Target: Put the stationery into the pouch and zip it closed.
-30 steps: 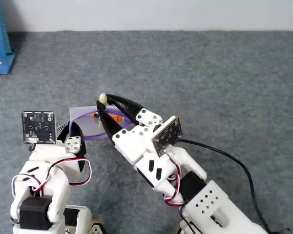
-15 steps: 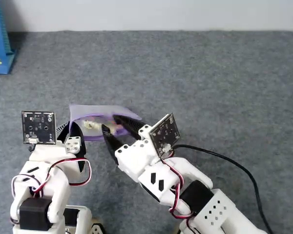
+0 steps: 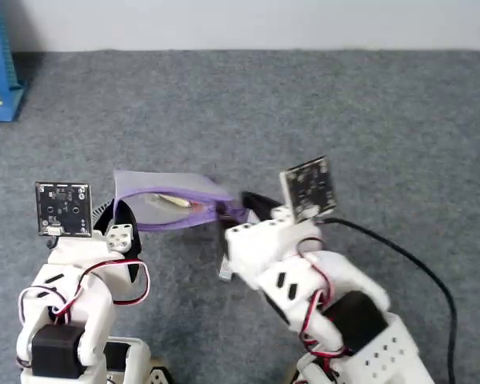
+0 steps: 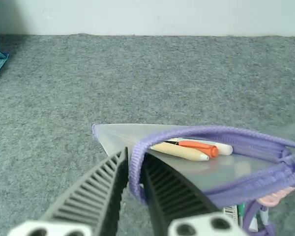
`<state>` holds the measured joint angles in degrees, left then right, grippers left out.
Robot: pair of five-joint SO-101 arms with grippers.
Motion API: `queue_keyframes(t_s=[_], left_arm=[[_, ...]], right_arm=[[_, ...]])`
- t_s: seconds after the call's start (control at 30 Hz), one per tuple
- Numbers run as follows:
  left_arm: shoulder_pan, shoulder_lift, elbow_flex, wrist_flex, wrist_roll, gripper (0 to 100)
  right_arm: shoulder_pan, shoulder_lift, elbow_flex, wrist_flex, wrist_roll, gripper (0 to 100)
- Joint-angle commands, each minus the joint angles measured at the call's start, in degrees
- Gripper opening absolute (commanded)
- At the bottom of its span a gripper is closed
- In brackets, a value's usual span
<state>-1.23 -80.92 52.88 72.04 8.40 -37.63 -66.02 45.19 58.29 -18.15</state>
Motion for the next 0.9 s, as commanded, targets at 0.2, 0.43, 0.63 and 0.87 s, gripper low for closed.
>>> queue_keyframes(t_s=[0.2, 0.43, 0.63, 0.87], left_arm=[[-3.25, -0.26, -0.57, -0.09, 0.35, 1], [-3.69, -0.26, -0.57, -0.09, 0.35, 1], [-3.69, -0.26, -0.57, -0.09, 0.35, 1], [-3.69, -0.26, -0.57, -0.18, 0.35, 1]], right_arm=[[11.21, -0.40, -7.91, 17.54, -0.97, 14.7], [14.90, -0.31, 3.43, 8.40, -0.97, 14.7], [15.78, 9.19, 5.98, 5.05, -2.20, 14.7], [16.22, 33.27, -3.96, 0.57, -3.96, 14.7]])
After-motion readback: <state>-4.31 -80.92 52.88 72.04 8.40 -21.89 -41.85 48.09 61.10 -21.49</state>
